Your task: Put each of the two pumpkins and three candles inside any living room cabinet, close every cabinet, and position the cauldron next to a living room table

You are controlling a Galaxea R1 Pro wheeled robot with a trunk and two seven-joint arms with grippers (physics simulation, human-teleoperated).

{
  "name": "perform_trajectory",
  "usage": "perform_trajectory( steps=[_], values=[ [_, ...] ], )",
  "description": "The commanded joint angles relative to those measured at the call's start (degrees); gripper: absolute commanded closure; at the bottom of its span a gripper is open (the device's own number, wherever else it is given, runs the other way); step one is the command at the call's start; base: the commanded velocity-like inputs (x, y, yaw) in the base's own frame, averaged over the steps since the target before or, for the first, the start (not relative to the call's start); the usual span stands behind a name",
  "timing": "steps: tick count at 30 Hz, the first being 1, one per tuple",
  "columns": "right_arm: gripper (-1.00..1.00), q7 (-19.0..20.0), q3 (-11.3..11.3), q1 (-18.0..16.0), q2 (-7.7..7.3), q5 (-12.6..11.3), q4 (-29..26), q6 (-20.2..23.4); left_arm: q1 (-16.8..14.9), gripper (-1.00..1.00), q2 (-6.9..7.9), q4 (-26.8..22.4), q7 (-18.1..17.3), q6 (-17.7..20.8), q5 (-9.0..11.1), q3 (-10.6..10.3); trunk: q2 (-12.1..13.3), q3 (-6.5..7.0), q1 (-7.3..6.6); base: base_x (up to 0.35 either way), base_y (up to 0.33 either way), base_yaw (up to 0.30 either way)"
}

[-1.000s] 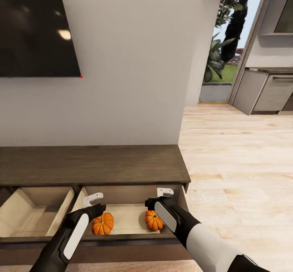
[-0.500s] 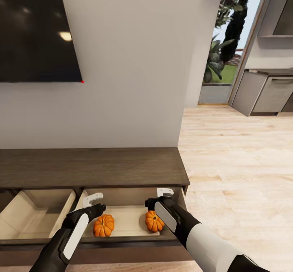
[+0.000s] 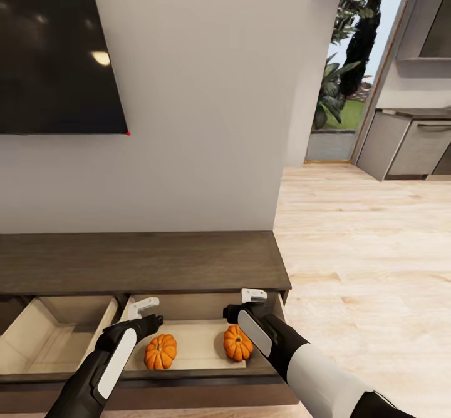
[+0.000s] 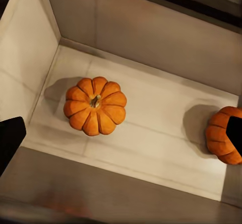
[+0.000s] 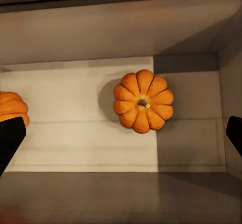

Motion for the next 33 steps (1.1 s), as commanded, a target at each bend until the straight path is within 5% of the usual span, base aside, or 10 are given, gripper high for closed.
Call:
perform_trajectory(
  steps=[1,17,33],
  values=[
    [-1.00,-0.43,0.19,-0.06,0.00,-0.31,-0.04,0.15,-0.02,-1.00,0.08,-0.08,0.57,0.11,0.60,-0.18,0.39,0.13,-0.23,0.000,0.000,0.000],
    [-1.00,-0.43,0.20,-0.06,0.00,-0.31,-0.04,0.15,-0.02,-1.00,0.15,-0.08,0.48,0.21,0.60,-0.03,6.81,3.00,-3.75,-0.090,0.000,0.000],
    [-1.00,-0.43,0.20,-0.06,0.00,-0.31,-0.03,0.15,-0.02,-1.00,0.19,-0.08,0.48,0.30,0.60,0.00,11.62,5.16,-6.38,-0.295,0.000,0.000]
  ],
)
